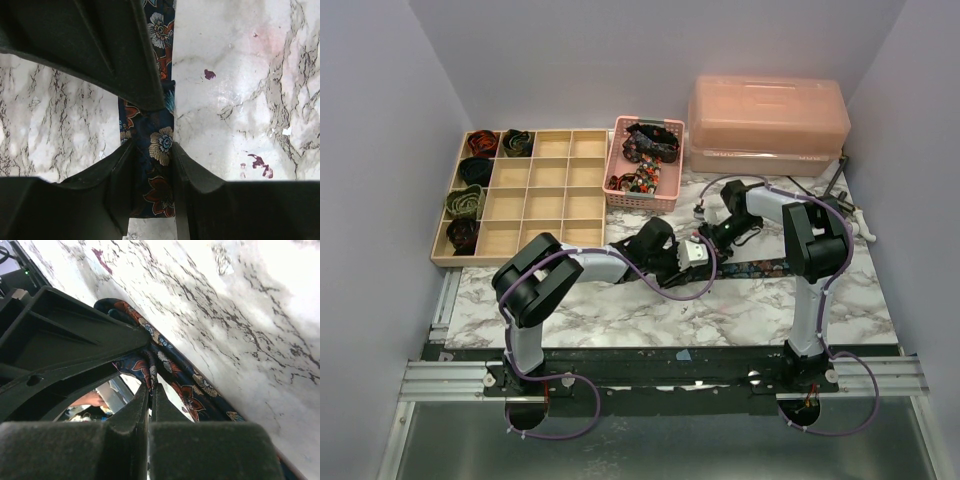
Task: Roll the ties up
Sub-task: Roll the tie at the center of the board.
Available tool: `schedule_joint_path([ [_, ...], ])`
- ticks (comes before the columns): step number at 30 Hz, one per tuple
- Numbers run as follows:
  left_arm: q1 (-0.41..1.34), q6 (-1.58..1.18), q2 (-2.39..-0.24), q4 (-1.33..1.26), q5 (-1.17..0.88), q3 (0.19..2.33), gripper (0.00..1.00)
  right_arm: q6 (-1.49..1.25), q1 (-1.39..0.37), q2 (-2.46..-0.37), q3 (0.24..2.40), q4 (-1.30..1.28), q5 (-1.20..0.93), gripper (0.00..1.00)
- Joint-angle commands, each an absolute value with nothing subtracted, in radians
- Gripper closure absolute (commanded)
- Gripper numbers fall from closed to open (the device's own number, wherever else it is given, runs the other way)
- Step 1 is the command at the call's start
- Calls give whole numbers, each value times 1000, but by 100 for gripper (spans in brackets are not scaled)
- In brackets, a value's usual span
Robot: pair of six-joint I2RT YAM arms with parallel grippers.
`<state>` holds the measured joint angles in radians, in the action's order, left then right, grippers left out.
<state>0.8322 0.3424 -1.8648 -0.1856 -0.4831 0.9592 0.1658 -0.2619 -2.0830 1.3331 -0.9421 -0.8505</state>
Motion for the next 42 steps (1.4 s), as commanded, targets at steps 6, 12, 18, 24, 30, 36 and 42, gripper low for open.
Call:
schedule_joint_path([
  [6, 788, 353, -1875, -164, -520, 913, 41, 201, -264, -2148, 1407, -963, -748, 99],
  [12, 702, 259, -1737, -332, -580, 802, 33, 196, -263, -2210, 1330, -909, -633, 99],
  [18, 696, 339, -1749, -301, -611, 788, 30, 182, -264, -2222, 1369, -912, -654, 99],
  [24, 753, 425, -1783, -274, -630, 851, 16, 190, -265, -2169, 1377, -932, -693, 99],
  [30, 788, 411, -1920, -170, -583, 1005, 16, 200, -268, -2118, 1394, -965, -744, 99],
  [36, 793, 444, -1977, -26, -617, 1057, 46, 207, -270, -2079, 1442, -1010, -789, 99],
  [42, 793, 459, -1958, -17, -646, 1025, 68, 214, -272, -2158, 1496, -1020, -771, 99],
])
